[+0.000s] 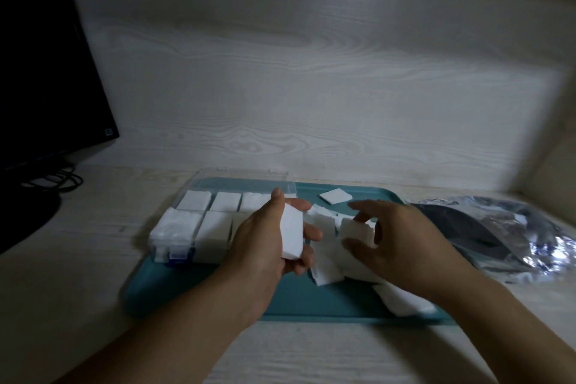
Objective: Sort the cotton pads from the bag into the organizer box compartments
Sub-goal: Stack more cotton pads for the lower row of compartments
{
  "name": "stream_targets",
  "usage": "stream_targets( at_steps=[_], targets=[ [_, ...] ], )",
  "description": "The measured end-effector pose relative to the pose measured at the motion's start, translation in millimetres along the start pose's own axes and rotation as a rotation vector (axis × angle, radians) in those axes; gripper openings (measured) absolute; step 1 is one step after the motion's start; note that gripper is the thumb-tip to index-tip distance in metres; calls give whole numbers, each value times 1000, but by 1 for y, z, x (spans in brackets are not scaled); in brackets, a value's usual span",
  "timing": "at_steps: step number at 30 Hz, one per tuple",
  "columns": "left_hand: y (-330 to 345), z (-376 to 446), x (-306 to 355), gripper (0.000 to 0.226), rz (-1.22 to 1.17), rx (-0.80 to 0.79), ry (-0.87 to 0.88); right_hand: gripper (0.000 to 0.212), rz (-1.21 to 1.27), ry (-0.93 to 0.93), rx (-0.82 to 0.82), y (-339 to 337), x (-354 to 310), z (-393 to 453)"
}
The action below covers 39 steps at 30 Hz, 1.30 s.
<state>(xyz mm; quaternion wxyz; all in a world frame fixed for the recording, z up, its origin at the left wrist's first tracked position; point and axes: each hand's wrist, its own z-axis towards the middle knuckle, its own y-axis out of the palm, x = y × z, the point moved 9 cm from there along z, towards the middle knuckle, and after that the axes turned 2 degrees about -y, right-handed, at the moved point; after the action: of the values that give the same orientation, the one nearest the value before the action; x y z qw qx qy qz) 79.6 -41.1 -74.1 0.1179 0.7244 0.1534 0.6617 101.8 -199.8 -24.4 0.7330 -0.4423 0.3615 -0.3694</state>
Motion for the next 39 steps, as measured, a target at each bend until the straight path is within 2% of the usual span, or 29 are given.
stream_targets(
  at_steps=[5, 9, 12, 17, 20, 25, 27, 29, 34, 37, 39],
  targets=[
    [1, -2, -1, 46, -6, 18, -21, 62, 376, -56, 221, -29, -8, -5],
    [7, -3, -13, 48, -47, -4, -104, 58, 584, -177, 240, -29, -40, -16],
    [11, -4, -20, 48, -114, -35, -162, 59, 565, -216, 197, -13, -53, -19],
    [7, -3, -15, 45, -103, 27, -137, 59, 570, -173, 161, -2, -43, -12],
    [7, -3, -14, 47, -100, 27, -124, 53, 532, -258, 129, 0, -51, -13],
    [12, -6, -13, 48, -71, -45, -118, 50, 394, -313, 142, -3, -55, -15],
    [15, -7, -12, 48, -73, -62, -118, 46, 385, -289, 152, -4, -51, -15],
    [16, -7, -11, 47, -92, -61, -121, 39, 421, -224, 229, -12, -41, -13],
    [16, -10, -9, 50, -172, -59, -161, 16, 765, 21, 557, -43, 1, -15],
    [17, -12, -11, 44, -193, -54, -182, 24, 1107, 59, 526, -42, 2, -12],
    [18, -12, -13, 44, -197, -41, -193, 32, 1181, 43, 428, -35, -7, -9]
  ],
)
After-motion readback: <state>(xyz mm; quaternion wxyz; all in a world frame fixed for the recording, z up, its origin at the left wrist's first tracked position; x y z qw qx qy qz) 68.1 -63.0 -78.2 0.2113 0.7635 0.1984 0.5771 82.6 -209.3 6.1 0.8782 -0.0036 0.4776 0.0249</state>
